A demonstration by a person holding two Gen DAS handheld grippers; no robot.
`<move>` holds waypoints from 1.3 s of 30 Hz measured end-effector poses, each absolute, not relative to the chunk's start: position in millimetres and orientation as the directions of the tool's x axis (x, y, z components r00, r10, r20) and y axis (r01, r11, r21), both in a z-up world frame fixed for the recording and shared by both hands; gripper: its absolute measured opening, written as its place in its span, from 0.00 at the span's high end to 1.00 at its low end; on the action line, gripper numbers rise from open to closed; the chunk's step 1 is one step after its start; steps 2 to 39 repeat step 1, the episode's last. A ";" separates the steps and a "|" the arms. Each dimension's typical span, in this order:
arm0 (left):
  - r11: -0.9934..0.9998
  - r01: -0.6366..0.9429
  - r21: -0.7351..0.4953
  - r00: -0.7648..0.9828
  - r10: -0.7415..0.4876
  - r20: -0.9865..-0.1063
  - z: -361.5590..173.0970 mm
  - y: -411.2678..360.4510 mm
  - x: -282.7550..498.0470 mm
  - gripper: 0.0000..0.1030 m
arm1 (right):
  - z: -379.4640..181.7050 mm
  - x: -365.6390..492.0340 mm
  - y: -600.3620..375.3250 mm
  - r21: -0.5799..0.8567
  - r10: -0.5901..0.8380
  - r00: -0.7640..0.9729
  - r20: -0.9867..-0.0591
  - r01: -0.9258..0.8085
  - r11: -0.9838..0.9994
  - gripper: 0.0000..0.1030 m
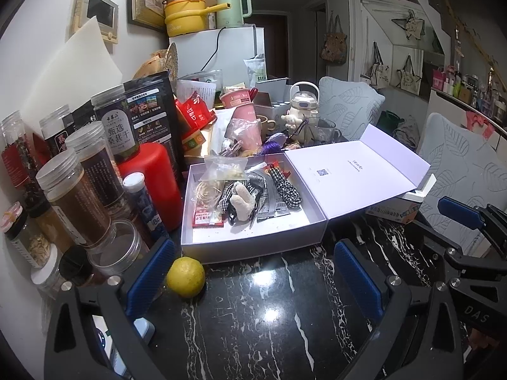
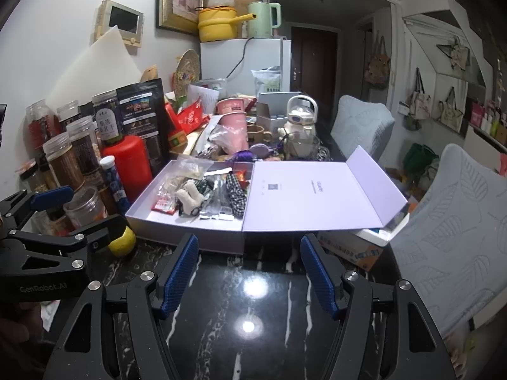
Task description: Organize soft objects
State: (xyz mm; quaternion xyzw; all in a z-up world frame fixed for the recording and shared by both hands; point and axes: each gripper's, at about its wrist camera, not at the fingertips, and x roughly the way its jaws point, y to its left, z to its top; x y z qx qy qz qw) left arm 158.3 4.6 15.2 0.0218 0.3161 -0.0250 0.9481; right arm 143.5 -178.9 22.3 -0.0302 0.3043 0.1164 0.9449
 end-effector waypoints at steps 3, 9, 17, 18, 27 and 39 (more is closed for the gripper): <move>0.998 0.060 0.028 0.799 -0.031 -0.600 14.7 4.1 158.5 0.00 | 21.5 144.1 -179.8 0.015 0.201 0.787 -0.584 -0.236 0.972 0.34; 0.998 0.060 0.028 0.799 -0.031 -0.600 14.7 4.1 158.5 0.00 | 21.5 144.1 -179.8 0.015 0.201 0.787 -0.584 -0.236 0.972 0.34; 0.998 0.060 0.028 0.799 -0.031 -0.600 14.7 4.1 158.5 0.00 | 21.5 144.1 -179.8 0.015 0.201 0.787 -0.584 -0.236 0.972 0.34; 0.998 0.060 0.028 0.799 -0.031 -0.600 14.7 4.1 158.5 0.00 | 21.5 144.1 -179.8 0.015 0.201 0.787 -0.584 -0.236 0.972 0.34; 0.998 0.060 0.028 0.799 -0.031 -0.600 14.7 4.1 158.5 0.00 | 21.5 144.1 -179.8 0.015 0.201 0.787 -0.584 -0.236 0.972 0.34; 0.998 0.060 0.028 0.799 -0.031 -0.600 14.7 4.1 158.5 0.00 | 21.5 144.1 -179.8 0.015 0.201 0.787 -0.584 -0.236 0.972 0.34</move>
